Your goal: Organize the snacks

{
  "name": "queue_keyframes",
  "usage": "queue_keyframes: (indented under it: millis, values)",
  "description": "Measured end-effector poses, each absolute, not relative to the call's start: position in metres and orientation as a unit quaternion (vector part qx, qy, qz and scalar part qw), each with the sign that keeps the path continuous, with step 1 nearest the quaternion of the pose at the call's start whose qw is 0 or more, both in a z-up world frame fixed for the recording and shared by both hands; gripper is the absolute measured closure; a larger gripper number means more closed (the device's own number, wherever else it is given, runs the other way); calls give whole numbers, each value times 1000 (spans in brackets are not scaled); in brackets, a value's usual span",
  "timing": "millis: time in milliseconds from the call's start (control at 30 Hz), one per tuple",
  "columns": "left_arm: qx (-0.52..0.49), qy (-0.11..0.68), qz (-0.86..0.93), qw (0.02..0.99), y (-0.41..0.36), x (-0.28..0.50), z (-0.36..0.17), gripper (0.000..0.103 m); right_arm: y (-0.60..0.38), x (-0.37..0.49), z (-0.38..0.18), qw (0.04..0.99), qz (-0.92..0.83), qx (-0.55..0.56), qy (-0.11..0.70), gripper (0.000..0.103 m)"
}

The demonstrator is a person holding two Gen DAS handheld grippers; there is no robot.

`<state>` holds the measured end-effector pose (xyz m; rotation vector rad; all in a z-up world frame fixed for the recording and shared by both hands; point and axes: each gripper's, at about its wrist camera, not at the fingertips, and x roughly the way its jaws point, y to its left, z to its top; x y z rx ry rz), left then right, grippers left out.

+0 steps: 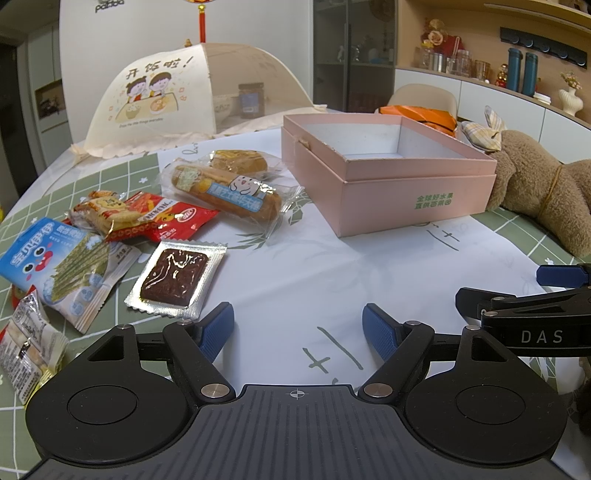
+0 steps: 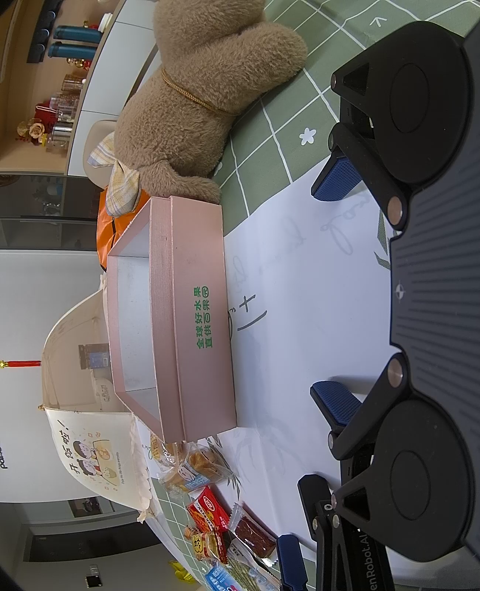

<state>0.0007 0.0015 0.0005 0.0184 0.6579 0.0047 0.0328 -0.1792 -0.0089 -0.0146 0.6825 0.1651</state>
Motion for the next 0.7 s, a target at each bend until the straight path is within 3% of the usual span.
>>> queue_keyframes:
  millis: [400,533,700]
  values:
    - [17,324,-11,946,-1,-1,-1,21,-180,32,-8,938,85,-9,336,0]
    - [-4,362,-35,931,11,-1,8,23,-182,40,-3,921,108,-21,373,0]
    - [-68,407,-41,910,48,-24,26,32,-183,47,3,904,118,-33,409,0]
